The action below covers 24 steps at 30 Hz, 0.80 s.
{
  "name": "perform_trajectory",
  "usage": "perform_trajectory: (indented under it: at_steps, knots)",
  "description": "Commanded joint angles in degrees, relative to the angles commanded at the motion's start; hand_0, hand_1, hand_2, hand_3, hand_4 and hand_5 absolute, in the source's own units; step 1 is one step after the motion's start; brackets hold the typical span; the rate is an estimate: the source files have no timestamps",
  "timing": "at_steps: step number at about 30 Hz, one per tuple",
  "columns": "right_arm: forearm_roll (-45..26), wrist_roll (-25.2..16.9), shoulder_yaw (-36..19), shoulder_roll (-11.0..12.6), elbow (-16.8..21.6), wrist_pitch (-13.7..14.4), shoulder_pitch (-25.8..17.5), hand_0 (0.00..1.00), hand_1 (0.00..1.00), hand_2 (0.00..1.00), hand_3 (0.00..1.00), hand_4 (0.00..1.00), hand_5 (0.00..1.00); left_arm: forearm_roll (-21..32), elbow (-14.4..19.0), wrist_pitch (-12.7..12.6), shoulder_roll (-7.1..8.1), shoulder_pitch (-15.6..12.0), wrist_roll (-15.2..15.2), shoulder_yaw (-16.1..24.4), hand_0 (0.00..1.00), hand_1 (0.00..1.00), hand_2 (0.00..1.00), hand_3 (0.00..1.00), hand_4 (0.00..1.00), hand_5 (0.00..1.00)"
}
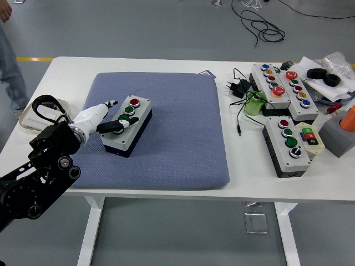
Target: Pick up the button,place it on the desk,press the button,press the button
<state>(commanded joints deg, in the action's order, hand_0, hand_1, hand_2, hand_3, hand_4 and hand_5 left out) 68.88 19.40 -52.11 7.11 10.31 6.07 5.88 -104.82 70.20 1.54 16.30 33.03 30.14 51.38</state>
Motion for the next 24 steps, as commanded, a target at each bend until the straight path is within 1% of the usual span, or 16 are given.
perform_trajectory:
  at_steps: [3,4,7,8,9,12,13,17,18,19,24]
  knots:
    - [0.07,0.01,-0.07,0.01,0.00,0.00,0.01,0.642,0.484,0.618,0.563,0.302,0.226,-0.35,0.08,0.07,-0.09,0.04,0.60,-0.17,0.993,0.998,0.998,0.998,0.998,0.998]
    - [0.09,0.00,-0.05,0.03,0.00,0.00,0.02,0.642,0.484,0.618,0.563,0.302,0.226,-1.18,0.09,-0.05,-0.30,0.06,1.65,-0.42,0.993,0.998,0.998,0.998,0.998,0.998]
    - [0.10,0.01,-0.08,0.03,0.00,0.00,0.00,0.642,0.480,0.618,0.563,0.302,0.226,-2.45,-0.69,-1.49,-0.98,0.27,4.97,-1.38,0.989,0.998,0.998,0.998,0.998,0.996]
    - [0.11,0.02,-0.09,0.03,0.00,0.00,0.01,0.642,0.480,0.618,0.563,0.302,0.226,-2.53,-0.78,-1.59,-1.04,0.29,5.28,-1.45,0.989,0.998,0.998,0.998,0.998,0.996]
    - [0.13,0.03,-0.05,0.01,0.00,-0.01,0.02,0.642,0.480,0.618,0.563,0.302,0.226,-3.26,-1.45,-1.92,-1.42,0.35,6.55,-1.52,0.989,0.998,0.998,0.998,0.998,0.996]
    - [0.07,0.03,-0.04,0.00,0.00,0.01,0.04,0.642,0.480,0.618,0.563,0.302,0.226,-4.32,-1.63,-2.00,-1.70,0.40,6.83,-1.50,0.989,0.998,0.998,0.998,0.998,0.996]
    - [0.06,0.03,-0.05,0.00,0.00,0.01,0.04,0.639,0.481,0.618,0.562,0.302,0.226,-4.49,-1.56,-1.96,-1.71,0.42,6.83,-1.51,0.977,0.998,0.998,0.998,0.998,0.940]
    - [-0.08,0.01,0.04,-0.01,0.00,0.02,0.10,0.639,0.481,0.618,0.562,0.302,0.226,-4.98,-0.32,-0.96,-1.85,0.62,6.83,-1.55,0.977,0.998,0.998,0.998,0.998,0.940]
    - [-0.05,0.01,0.04,-0.01,0.00,0.01,0.11,0.639,0.481,0.618,0.562,0.302,0.226,-4.92,-0.22,-0.83,-1.90,0.66,6.83,-1.56,0.977,0.998,0.998,0.998,0.998,0.940]
    - [0.06,0.03,-0.01,-0.01,0.00,-0.01,0.13,0.638,0.480,0.617,0.562,0.302,0.226,-4.71,-0.08,-0.57,-2.05,0.76,6.83,-1.55,0.954,0.998,0.998,0.998,0.998,0.967]
    - [0.28,0.06,-0.14,0.01,0.00,-0.05,0.13,0.638,0.480,0.617,0.562,0.302,0.226,-4.40,0.03,0.35,-2.50,0.81,6.83,-1.56,0.954,0.998,0.998,0.998,0.998,0.967]
